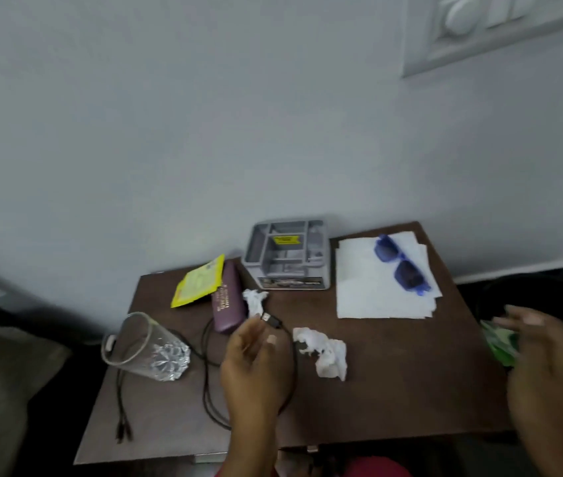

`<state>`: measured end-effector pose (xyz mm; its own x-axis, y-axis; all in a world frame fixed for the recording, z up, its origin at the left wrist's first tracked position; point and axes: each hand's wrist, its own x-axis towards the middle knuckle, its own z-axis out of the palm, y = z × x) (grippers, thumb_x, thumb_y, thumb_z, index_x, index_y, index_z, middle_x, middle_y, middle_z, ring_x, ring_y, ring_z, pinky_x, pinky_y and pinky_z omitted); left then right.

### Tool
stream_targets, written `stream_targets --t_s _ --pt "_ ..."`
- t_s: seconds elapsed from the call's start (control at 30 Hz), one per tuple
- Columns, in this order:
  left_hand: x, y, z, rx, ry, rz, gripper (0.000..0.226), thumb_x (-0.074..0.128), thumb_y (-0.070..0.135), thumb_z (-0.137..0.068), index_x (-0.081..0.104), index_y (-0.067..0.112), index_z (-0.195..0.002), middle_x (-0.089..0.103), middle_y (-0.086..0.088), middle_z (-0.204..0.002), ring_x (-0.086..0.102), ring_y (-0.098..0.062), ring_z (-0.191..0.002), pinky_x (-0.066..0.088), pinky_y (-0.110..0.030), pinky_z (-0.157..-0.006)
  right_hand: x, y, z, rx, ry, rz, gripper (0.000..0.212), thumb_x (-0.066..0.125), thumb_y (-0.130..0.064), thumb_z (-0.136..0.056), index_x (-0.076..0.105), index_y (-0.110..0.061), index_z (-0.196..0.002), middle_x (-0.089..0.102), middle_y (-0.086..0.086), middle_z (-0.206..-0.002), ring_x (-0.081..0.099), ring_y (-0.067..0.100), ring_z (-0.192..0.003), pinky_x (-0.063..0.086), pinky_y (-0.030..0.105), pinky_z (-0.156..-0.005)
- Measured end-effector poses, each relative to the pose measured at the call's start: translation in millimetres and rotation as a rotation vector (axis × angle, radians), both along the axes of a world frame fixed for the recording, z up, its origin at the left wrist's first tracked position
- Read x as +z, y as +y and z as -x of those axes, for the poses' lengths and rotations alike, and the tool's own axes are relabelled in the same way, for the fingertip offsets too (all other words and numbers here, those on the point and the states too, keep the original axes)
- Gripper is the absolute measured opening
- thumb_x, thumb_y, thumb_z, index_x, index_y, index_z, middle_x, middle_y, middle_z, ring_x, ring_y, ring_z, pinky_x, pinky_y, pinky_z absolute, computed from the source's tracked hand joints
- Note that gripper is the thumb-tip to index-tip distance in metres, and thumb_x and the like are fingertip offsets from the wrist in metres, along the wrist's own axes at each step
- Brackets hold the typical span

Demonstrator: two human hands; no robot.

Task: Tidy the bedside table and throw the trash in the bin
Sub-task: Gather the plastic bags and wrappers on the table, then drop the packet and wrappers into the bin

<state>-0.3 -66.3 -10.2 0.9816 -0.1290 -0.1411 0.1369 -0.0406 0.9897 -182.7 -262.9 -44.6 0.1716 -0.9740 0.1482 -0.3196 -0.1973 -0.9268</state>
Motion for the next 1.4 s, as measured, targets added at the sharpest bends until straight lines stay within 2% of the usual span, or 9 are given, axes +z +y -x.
stream_targets --t_s 0.17,0.37,0.47,0.57,0.7,0.9,1.07,1.2,1.4 --pt "-8 14 -47 0.216 0.207 0.245 0.027 0.045 -0.007 -0.093 0.051 0.011 -0.113 0.055 -0.005 -0.103 0.055 -0.019 -0.096 0.045 -0.029 -0.084 44 87 -109 0.477 0.037 0.074 0.02 0.043 -0.033 -0.087 0.062 -0.029 -0.093 0.065 -0.013 -0.093 0.057 0.008 -0.088 0.043 0.022 -0.075" --pt "-37 -5 -125 0.403 0.253 0.263 0.049 0.038 -0.012 -0.089 0.039 0.011 -0.133 0.045 -0.027 -0.137 0.05 -0.037 -0.121 0.036 -0.053 -0.106 32 142 -246 0.895 0.403 0.611 0.029 0.039 -0.026 -0.081 0.066 -0.019 -0.086 0.068 -0.001 -0.093 0.064 0.022 -0.099 0.051 0.034 -0.085" --pt "-47 -3 -153 0.428 0.286 0.292 0.054 0.04 -0.011 -0.084 0.039 0.009 -0.134 0.056 -0.021 -0.129 0.06 -0.031 -0.107 0.046 -0.046 -0.096 25 140 -298 1.014 0.585 0.692 0.037 0.038 -0.022 -0.086 0.063 -0.015 -0.114 0.061 0.006 -0.127 0.047 0.026 -0.13 0.031 0.045 -0.11" --pt "-55 -1 -169 0.44 0.291 0.371 0.05 0.039 -0.017 -0.079 0.05 -0.002 -0.125 0.063 -0.024 -0.115 0.06 -0.03 -0.095 0.048 -0.044 -0.084 23 136 -332 1.171 0.864 0.723 0.044 0.033 -0.018 -0.098 0.034 -0.012 -0.141 0.035 0.009 -0.15 0.021 0.024 -0.144 0.002 0.046 -0.117" --pt "-66 -2 -179 0.444 0.315 0.406 0.044 0.044 -0.016 -0.077 0.048 -0.007 -0.12 0.063 -0.032 -0.111 0.061 -0.039 -0.103 0.045 -0.06 -0.093 13 136 -353 1.167 0.998 0.801 0.037 0.031 -0.014 -0.097 0.045 -0.012 -0.131 0.048 0.011 -0.139 0.042 0.027 -0.13 0.003 0.05 -0.116" --pt "-6 -12 -144 0.423 0.228 0.313 0.046 0.044 0.015 -0.098 0.027 0.011 -0.14 0.057 -0.008 -0.124 0.058 -0.023 -0.11 0.049 -0.03 -0.088 35 133 -344 1.122 0.679 0.723 0.032 0.035 -0.023 -0.09 0.06 -0.009 -0.105 0.063 0.013 -0.104 0.061 0.034 -0.097 0.041 0.042 -0.091" --pt "20 -5 -105 0.262 0.199 0.241 0.046 0.045 0.029 -0.097 0.031 0.019 -0.14 0.053 -0.004 -0.132 0.056 -0.018 -0.118 0.045 -0.034 -0.1 69 119 -284 0.895 0.175 0.377 0.021 0.046 -0.015 -0.09 0.062 -0.018 -0.103 0.065 0.002 -0.092 0.062 0.019 -0.084 0.049 0.035 -0.073" --pt "32 -3 -84 0.032 0.226 0.325 0.034 0.05 0.025 -0.095 0.047 0.017 -0.127 0.067 -0.002 -0.103 0.065 -0.007 -0.085 0.053 -0.016 -0.071 77 95 -211 0.842 0.011 -0.054 0.017 0.054 -0.022 -0.085 0.066 -0.026 -0.097 0.07 -0.004 -0.09 0.065 0.009 -0.084 0.052 0.031 -0.078" --pt "30 -31 -35 -0.147 0.206 0.234 0.016 0.057 0.006 -0.09 0.064 0.005 -0.105 0.068 -0.023 -0.089 0.062 -0.032 -0.08 0.052 -0.043 -0.071 58 51 -120 0.732 0.07 -0.227 0.012 0.061 -0.018 -0.088 0.063 -0.029 -0.087 0.072 -0.013 -0.082 0.068 0.011 -0.081 0.055 0.035 -0.075"
